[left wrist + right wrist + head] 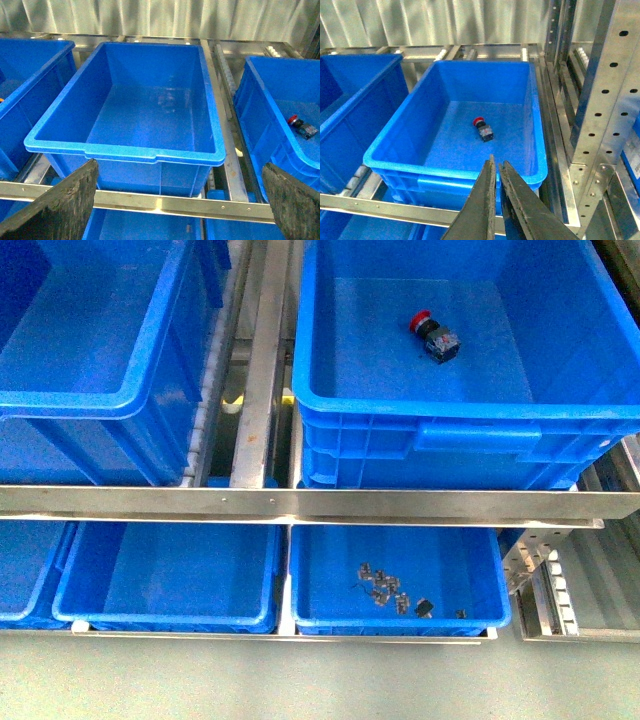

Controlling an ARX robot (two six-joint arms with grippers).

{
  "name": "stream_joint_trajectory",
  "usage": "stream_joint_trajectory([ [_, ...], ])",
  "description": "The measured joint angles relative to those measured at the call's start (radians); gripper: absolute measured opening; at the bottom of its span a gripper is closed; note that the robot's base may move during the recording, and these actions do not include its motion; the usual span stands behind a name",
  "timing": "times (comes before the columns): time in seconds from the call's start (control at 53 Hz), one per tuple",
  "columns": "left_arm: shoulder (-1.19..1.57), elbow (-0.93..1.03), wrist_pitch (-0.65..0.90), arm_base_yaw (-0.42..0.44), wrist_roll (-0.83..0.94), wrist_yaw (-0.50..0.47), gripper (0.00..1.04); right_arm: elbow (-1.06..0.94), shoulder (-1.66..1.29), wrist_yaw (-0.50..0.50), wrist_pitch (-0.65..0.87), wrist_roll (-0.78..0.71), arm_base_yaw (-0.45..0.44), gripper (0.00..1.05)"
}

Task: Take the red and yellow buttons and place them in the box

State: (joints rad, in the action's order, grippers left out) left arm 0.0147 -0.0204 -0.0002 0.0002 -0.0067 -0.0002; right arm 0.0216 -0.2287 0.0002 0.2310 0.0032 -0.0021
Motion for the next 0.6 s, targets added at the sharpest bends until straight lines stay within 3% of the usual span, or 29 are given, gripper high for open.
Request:
stream_joint_trajectory([
  [0.207,0.0,0.0,0.0,0.0,0.0,0.0,0.97,0.0,0.051,0.0,-0.052,0.0,0.0,0.04],
  [0.302,0.0,0.0,0.0,0.0,0.0,0.0,0.97,0.0,0.184,0.001,-0.216,0.0,0.0,0.04],
  [0.566,0.0,0.0,0.0,0.0,0.0,0.0,0.97,0.0,0.224,0.001,-0.229,0.0,0.0,0.04],
  [0.603,0.0,0.0,0.0,0.0,0.0,0.0,0.97,0.0,0.224,0.0,-0.229,-0.001,0.0,0.09],
])
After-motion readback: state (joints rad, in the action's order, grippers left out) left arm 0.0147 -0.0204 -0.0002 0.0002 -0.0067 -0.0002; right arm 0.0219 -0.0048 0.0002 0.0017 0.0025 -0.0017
